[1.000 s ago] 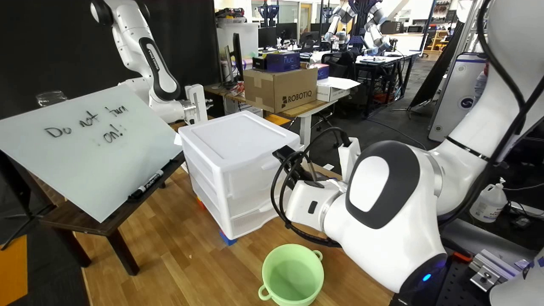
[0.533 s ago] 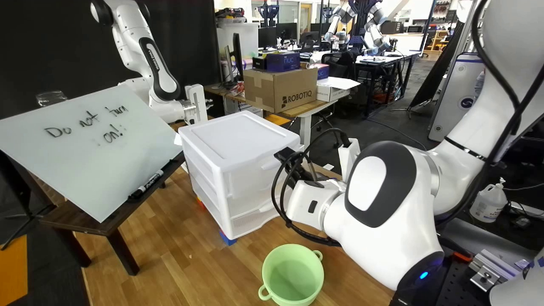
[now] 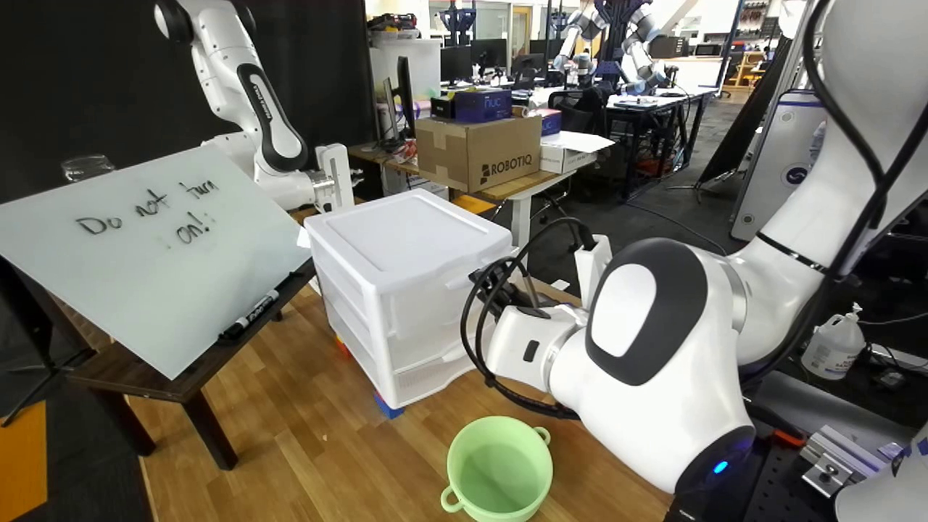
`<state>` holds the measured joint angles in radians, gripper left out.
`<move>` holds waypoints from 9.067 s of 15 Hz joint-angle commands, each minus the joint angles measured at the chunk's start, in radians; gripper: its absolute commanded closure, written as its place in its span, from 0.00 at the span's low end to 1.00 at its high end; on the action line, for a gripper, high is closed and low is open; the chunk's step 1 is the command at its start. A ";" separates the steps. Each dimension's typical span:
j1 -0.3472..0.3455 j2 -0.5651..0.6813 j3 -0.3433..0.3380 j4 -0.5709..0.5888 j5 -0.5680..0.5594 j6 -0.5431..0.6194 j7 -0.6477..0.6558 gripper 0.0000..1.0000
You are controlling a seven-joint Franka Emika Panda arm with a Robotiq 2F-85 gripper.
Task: Open the top drawer
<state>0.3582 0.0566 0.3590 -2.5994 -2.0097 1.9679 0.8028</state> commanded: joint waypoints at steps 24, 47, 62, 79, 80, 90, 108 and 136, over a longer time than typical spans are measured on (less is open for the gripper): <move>-0.010 -0.034 -0.001 -0.026 -0.012 0.021 0.018 1.00; -0.017 0.084 -0.010 0.112 0.008 -0.004 -0.054 0.00; -0.011 0.097 0.011 0.121 0.057 -0.020 -0.040 0.39; -0.006 0.088 0.024 0.123 0.070 -0.033 -0.012 0.95; -0.006 0.088 0.024 0.123 0.070 -0.033 -0.013 0.95; 0.005 0.072 0.033 0.113 0.102 -0.085 -0.025 0.95; 0.058 0.064 0.089 0.080 0.199 -0.188 0.002 0.95; 0.169 0.089 0.201 -0.049 0.335 -0.453 0.287 0.95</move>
<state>0.5178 0.1535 0.5461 -2.6326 -1.6997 1.5576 1.0648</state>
